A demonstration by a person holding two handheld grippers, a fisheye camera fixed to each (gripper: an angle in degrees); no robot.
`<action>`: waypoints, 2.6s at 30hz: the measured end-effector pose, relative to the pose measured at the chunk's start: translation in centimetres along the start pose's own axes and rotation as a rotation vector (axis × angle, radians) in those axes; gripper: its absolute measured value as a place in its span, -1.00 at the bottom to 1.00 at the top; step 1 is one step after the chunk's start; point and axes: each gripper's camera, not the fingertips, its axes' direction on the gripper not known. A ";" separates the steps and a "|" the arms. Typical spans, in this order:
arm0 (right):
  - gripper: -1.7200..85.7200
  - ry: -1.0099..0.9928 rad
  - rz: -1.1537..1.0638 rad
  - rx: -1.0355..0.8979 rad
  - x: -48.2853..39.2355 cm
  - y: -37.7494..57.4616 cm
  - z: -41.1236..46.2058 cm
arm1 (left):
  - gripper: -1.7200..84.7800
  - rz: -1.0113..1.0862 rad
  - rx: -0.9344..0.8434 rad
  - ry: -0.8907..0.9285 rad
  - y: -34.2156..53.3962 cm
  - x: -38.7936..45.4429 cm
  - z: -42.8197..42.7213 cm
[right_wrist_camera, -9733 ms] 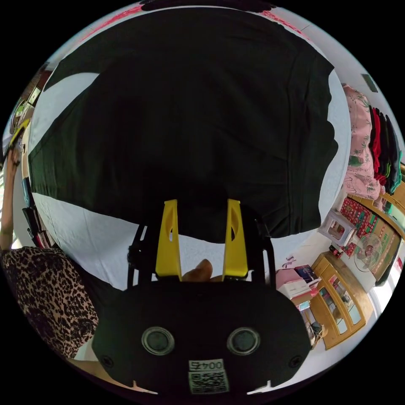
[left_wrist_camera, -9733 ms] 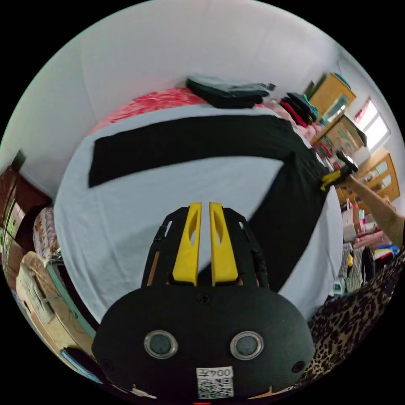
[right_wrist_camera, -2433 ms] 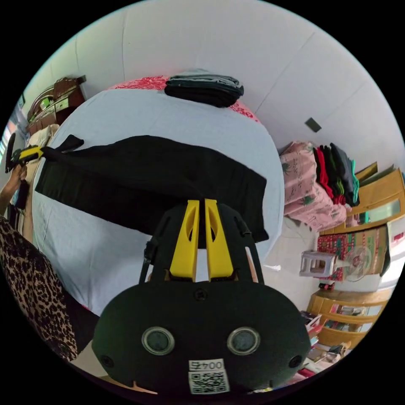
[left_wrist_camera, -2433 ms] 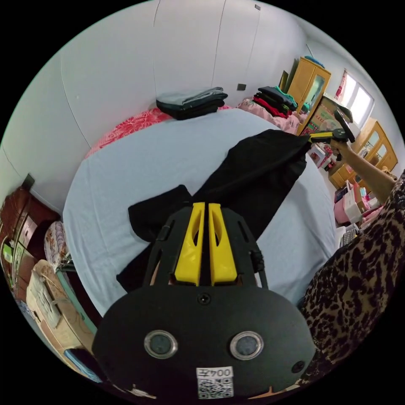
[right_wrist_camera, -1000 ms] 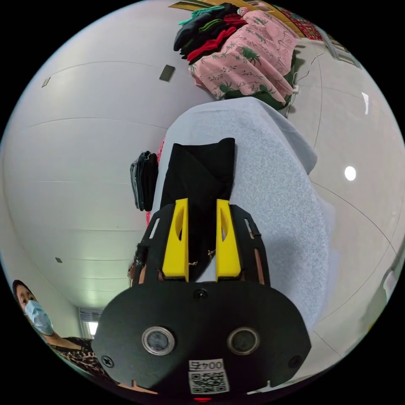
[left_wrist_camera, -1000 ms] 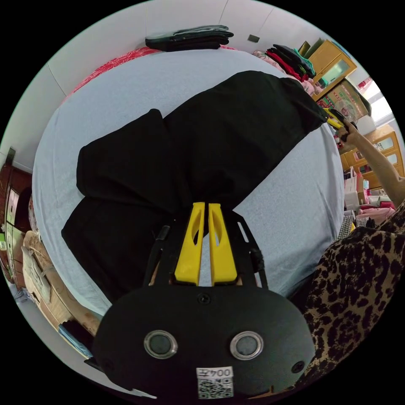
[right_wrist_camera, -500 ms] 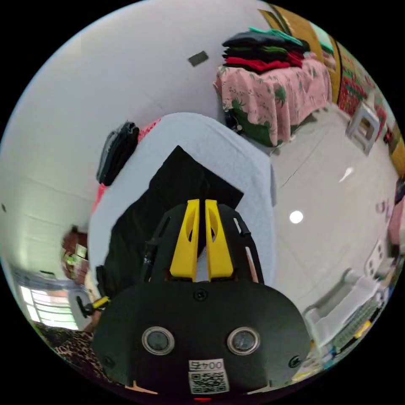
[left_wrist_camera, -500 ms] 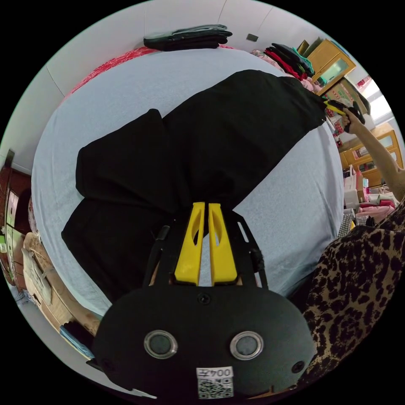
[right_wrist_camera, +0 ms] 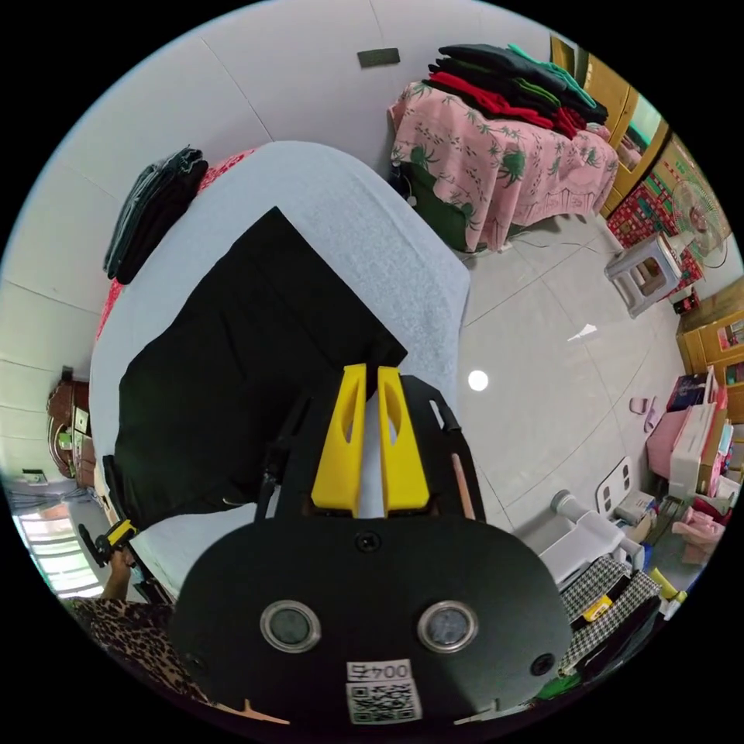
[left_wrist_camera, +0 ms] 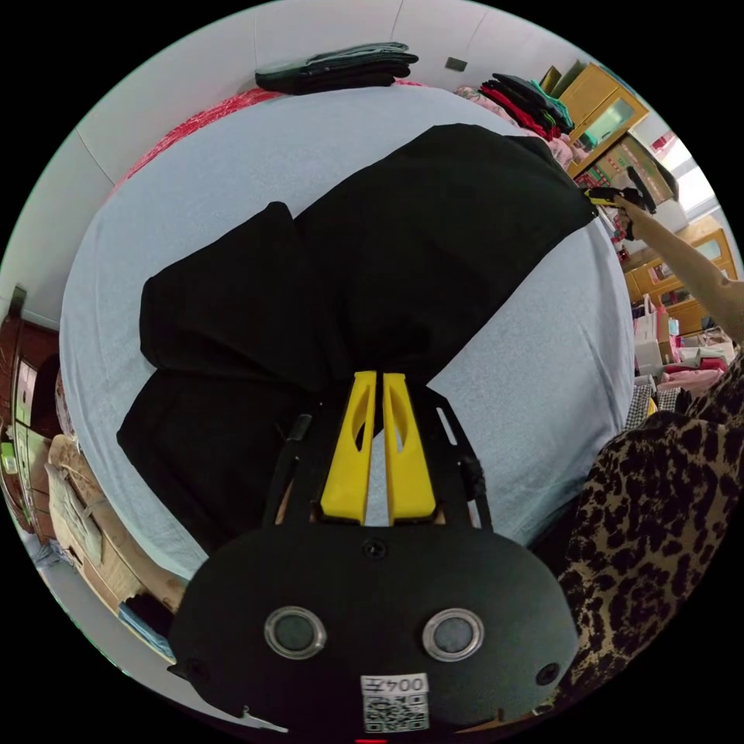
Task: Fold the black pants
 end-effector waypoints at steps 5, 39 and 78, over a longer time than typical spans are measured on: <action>-0.65 0.117 0.049 -0.027 -2.8 0.3 2.9 | -0.93 -0.010 0.016 -0.001 1.2 0.1 0.6; -0.90 0.275 -0.577 -0.532 -51.6 12.5 47.2 | -0.93 0.060 0.133 0.048 14.5 -2.9 6.6; -0.88 0.014 -0.582 -0.446 -45.7 15.8 67.4 | -0.94 -0.328 0.230 0.033 43.2 -15.7 4.9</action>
